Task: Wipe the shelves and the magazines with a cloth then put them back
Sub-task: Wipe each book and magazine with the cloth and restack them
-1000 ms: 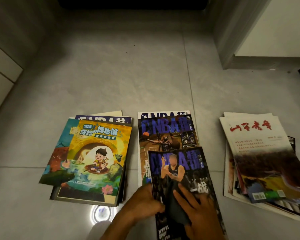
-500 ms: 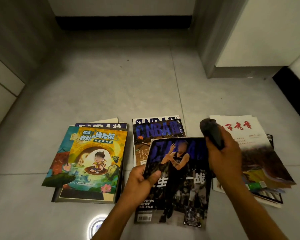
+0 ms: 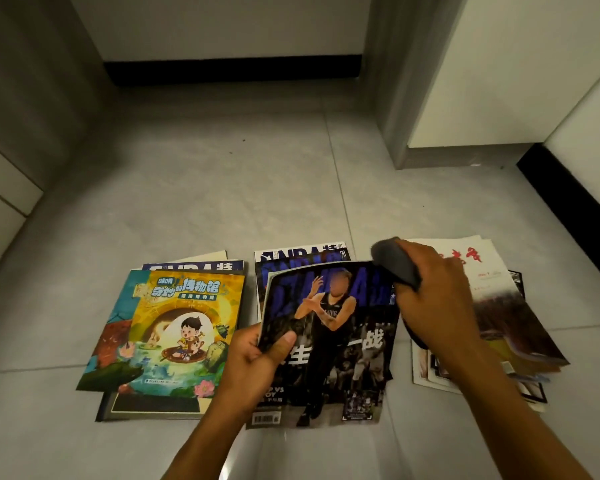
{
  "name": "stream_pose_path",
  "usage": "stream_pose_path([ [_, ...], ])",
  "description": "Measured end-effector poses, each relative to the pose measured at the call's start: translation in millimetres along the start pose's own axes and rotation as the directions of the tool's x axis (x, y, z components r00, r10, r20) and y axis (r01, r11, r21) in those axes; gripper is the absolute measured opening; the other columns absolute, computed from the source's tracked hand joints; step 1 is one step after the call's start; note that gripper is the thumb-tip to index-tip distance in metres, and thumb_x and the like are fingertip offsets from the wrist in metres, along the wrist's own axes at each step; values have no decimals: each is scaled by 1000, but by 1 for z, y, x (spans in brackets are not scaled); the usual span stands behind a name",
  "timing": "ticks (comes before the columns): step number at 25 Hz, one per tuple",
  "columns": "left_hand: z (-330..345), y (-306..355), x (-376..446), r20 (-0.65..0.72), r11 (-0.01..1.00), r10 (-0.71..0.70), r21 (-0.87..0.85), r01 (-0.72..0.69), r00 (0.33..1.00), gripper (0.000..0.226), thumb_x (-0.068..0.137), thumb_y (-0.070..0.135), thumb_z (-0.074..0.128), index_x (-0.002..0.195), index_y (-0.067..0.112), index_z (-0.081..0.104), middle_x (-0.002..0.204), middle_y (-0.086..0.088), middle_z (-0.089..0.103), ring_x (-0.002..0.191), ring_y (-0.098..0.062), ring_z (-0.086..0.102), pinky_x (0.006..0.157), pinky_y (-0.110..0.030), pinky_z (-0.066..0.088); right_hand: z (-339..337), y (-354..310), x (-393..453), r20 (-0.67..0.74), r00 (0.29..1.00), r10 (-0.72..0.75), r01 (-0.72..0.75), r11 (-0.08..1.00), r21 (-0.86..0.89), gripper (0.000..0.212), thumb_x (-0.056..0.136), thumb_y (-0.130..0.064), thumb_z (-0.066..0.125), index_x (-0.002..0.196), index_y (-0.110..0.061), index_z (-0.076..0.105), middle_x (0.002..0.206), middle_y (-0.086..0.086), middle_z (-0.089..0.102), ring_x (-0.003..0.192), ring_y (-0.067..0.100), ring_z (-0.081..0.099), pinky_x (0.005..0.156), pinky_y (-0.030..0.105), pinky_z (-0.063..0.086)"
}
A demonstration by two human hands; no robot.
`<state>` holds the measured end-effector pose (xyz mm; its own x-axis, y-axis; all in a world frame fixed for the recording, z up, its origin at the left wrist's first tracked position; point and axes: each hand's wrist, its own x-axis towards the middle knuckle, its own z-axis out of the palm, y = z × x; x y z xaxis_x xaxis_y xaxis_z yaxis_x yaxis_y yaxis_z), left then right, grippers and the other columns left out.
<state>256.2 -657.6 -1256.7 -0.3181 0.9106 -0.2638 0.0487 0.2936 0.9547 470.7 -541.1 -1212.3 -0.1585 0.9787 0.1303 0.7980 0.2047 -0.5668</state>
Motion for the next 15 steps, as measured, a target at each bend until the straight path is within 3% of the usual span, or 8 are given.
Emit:
stream_pose_path([
  [2, 5, 6, 2, 28, 998, 36, 44, -37, 999, 17, 86, 14, 66, 73, 24, 71, 75, -5, 72, 73, -22, 70, 68, -42, 57, 1, -9, -3, -30, 1000, -3, 1, 999, -43, 48, 79, -30, 46, 126, -31, 55, 115, -3, 63, 97, 27, 53, 80, 38, 44],
  [6, 19, 21, 4, 66, 994, 92, 55, -96, 994, 32, 89, 6, 60, 63, 25, 66, 69, -1, 69, 63, -10, 65, 57, -20, 51, 12, -95, -24, -74, 971, -229, 234, 970, 64, 58, 75, -24, 46, 132, -24, 52, 126, -5, 56, 102, 19, 43, 81, 30, 39],
  [9, 10, 23, 5, 41, 993, 108, -41, -107, 993, 16, 87, 11, 65, 72, 16, 69, 73, -6, 71, 70, -23, 68, 65, -35, 57, 5, -94, -27, -59, 923, -379, 384, 917, 109, 60, 75, -23, 44, 135, -23, 50, 129, -5, 55, 105, 16, 41, 82, 30, 41],
  [11, 2, 20, 7, 54, 993, 105, -56, -102, 993, 5, 83, 19, 69, 79, 17, 70, 77, -11, 72, 75, -31, 69, 71, -47, 56, -1, -54, -8, -45, 962, -269, 271, 961, 51, 64, 73, -20, 48, 137, -24, 47, 129, -2, 55, 107, 17, 40, 81, 30, 40],
  [13, -6, 18, 6, 34, 994, 72, -81, -69, 997, 6, 79, 20, 68, 79, 15, 71, 78, -13, 73, 76, -33, 70, 72, -49, 57, -4, -10, 8, -51, 986, -156, 157, 987, 19, 54, 78, -19, 49, 132, -25, 51, 124, 0, 58, 105, 18, 44, 79, 25, 37],
  [15, -11, 14, 6, -26, 986, 21, -165, -25, 999, 13, 74, 22, 68, 79, 11, 71, 79, -15, 73, 76, -33, 70, 70, -47, 57, -10, 19, 13, -89, 992, 89, -55, 942, 330, 30, 92, -17, 54, 116, -36, 59, 112, -5, 63, 107, 22, 54, 85, 24, 40],
])
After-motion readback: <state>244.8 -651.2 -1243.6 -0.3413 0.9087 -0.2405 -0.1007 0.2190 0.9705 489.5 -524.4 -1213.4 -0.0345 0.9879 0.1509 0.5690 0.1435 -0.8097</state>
